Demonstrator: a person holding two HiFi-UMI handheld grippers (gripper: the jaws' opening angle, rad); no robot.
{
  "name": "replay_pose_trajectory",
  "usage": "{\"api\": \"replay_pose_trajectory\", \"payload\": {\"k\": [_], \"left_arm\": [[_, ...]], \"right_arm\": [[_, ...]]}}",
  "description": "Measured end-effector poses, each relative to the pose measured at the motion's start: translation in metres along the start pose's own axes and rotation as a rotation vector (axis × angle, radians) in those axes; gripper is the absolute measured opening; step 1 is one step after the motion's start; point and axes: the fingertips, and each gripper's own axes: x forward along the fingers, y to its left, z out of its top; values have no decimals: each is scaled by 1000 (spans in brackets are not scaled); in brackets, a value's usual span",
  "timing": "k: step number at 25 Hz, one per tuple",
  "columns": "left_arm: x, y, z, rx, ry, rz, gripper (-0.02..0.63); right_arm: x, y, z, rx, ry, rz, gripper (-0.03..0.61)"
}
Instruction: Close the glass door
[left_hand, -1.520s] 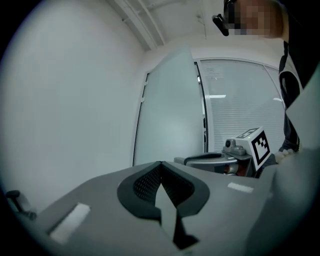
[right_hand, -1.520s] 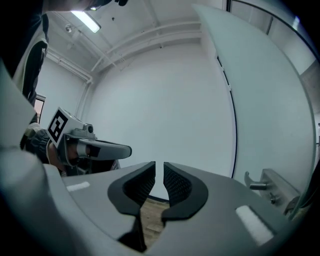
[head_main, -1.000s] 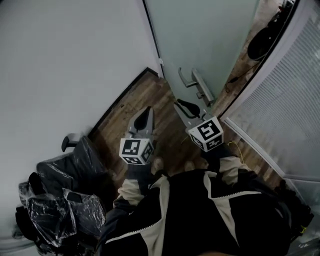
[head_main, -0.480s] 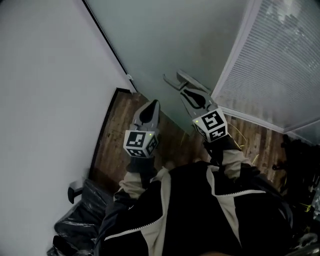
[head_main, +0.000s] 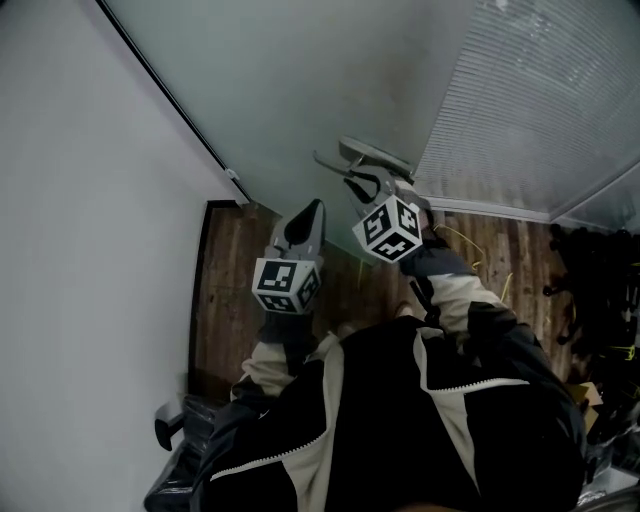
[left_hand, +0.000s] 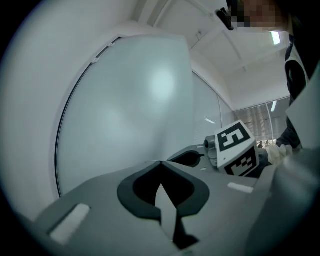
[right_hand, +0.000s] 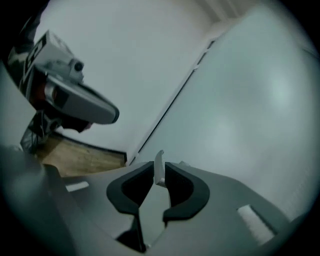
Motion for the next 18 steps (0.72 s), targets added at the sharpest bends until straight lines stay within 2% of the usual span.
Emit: {"api": "replay_pose_trajectory", "payload": {"k": [2, 4, 8, 10, 12, 14, 18], "left_arm": [[0, 1, 1, -3, -9, -15, 3], [-2, 3, 3, -2, -22, -20, 3], [-5, 9, -2, -22, -17, -16, 3], [-6, 12, -3, -28, -17, -12, 3], [-9, 15, -1, -32, -25, -11, 3], [-12, 18, 1, -35, -32, -6, 3], [-15, 27, 0, -40, -39, 3, 3]], "right_arm": [[13, 5, -7, -176, 92, -10, 87], [24, 9, -16, -309, 172, -10, 121], [43, 8, -32, -465, 290, -8, 217], [52, 3, -43, -516, 340, -20, 233], [58, 0, -49, -560, 372, -37, 231], [58, -1, -50, -586, 392, -45, 138], [58, -1, -50, -605, 409, -52, 135]]}}
